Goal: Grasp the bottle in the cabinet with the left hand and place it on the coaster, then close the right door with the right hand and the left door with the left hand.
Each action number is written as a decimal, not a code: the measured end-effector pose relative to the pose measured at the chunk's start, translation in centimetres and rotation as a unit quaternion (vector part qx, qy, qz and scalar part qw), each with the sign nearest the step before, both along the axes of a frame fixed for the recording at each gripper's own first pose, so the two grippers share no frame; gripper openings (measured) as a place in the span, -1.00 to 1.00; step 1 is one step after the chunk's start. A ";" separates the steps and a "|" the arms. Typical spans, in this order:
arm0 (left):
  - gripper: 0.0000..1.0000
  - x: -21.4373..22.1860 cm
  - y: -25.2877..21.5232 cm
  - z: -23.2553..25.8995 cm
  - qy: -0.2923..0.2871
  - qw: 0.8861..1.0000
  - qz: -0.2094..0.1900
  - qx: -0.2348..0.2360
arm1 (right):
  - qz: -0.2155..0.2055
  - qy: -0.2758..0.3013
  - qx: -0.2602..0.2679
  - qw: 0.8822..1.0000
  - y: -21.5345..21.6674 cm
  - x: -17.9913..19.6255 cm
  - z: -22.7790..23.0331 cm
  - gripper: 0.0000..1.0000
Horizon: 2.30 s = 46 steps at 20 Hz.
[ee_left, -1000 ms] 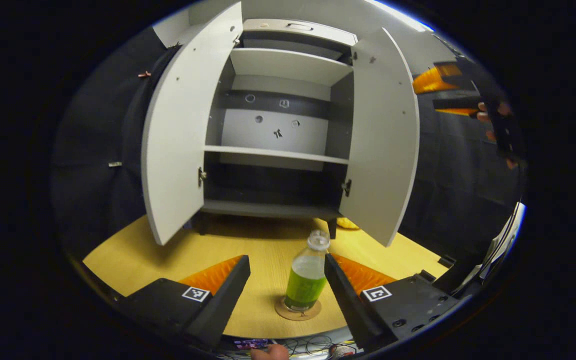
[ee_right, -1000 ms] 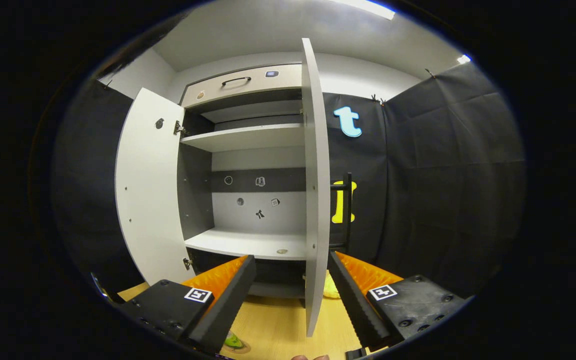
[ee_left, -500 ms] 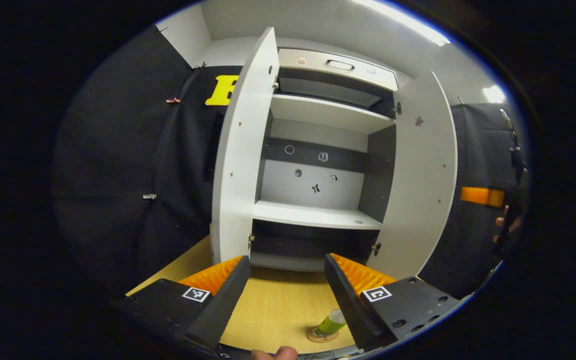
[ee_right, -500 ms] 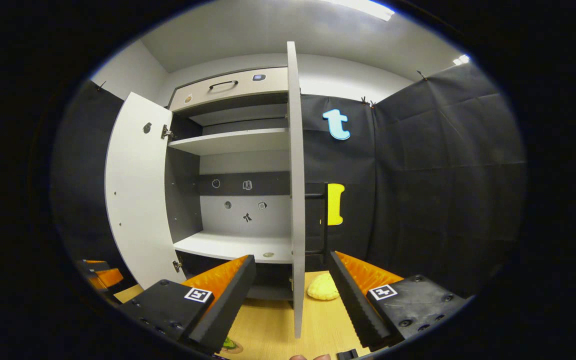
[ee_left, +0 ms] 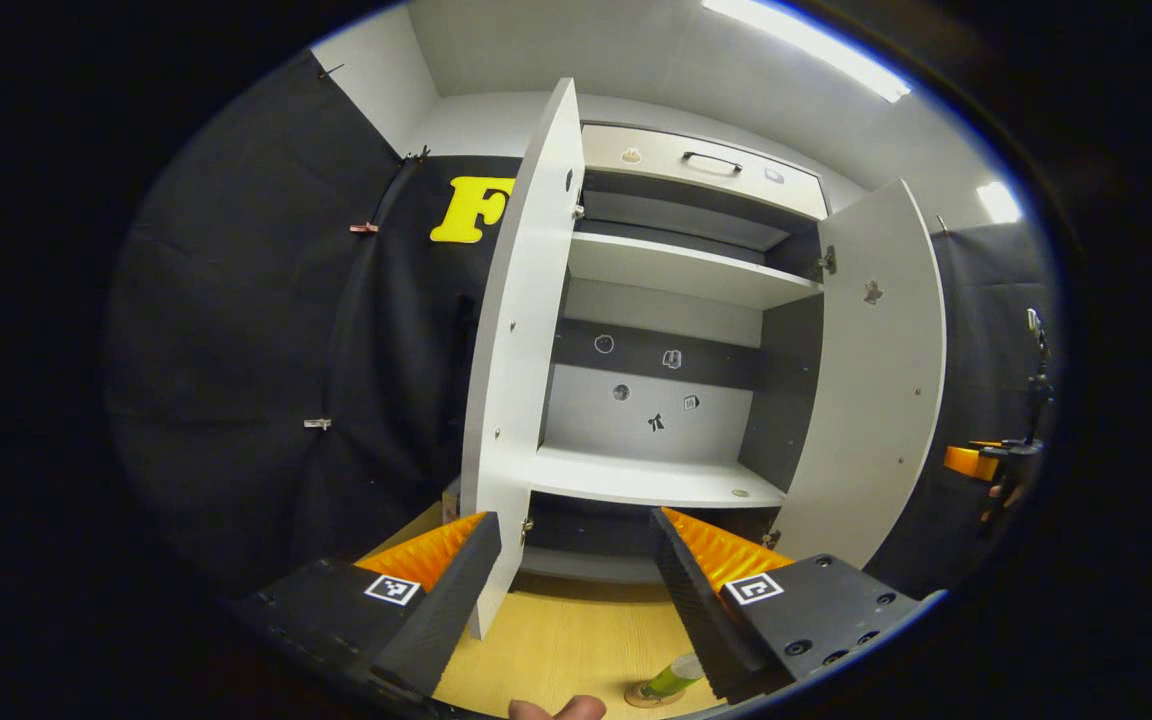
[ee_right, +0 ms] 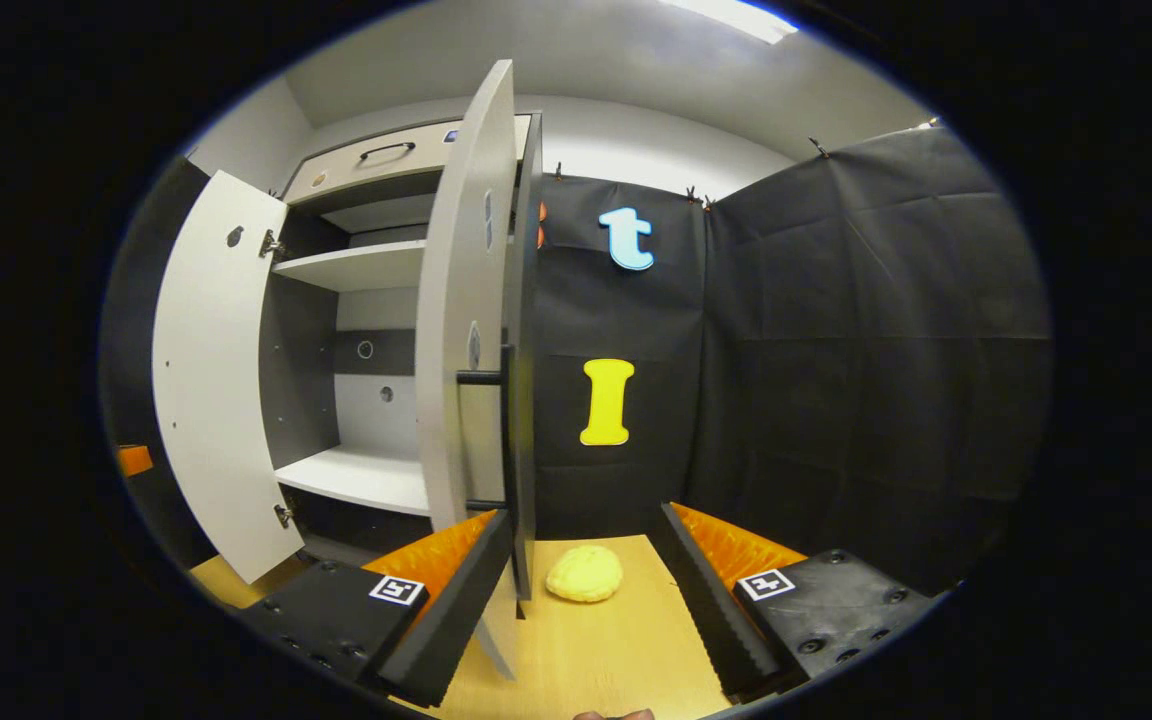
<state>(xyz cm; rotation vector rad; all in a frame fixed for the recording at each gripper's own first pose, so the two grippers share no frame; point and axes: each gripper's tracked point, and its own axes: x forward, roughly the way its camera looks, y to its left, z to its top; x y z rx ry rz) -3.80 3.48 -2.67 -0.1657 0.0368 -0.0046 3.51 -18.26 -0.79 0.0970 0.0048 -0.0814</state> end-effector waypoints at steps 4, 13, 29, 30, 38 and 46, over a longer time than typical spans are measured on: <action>0.89 0.5 -0.5 0.4 0.000 1.000 -0.006 0.005 | -0.005 -0.004 -0.014 1.000 -0.9 3.0 0.4 0.96; 0.90 0.2 0.7 -1.1 0.012 1.000 0.003 0.011 | 0.018 0.012 0.014 1.000 1.3 3.9 -0.2 0.90; 0.90 -1.2 2.9 -1.3 0.010 0.999 0.014 0.029 | 0.106 0.001 0.019 0.994 12.0 4.1 0.3 0.92; 0.89 -1.3 3.2 -1.3 0.010 0.999 0.015 0.028 | 0.109 0.000 0.018 0.994 12.7 4.3 0.3 0.92; 0.89 -0.8 5.5 -1.1 0.004 0.999 0.033 0.030 | 0.164 -0.005 0.006 0.986 20.5 7.5 0.6 0.91; 0.89 -0.8 8.2 -1.2 0.008 0.998 0.051 0.037 | 0.171 -0.005 0.010 0.985 24.3 11.1 0.5 0.90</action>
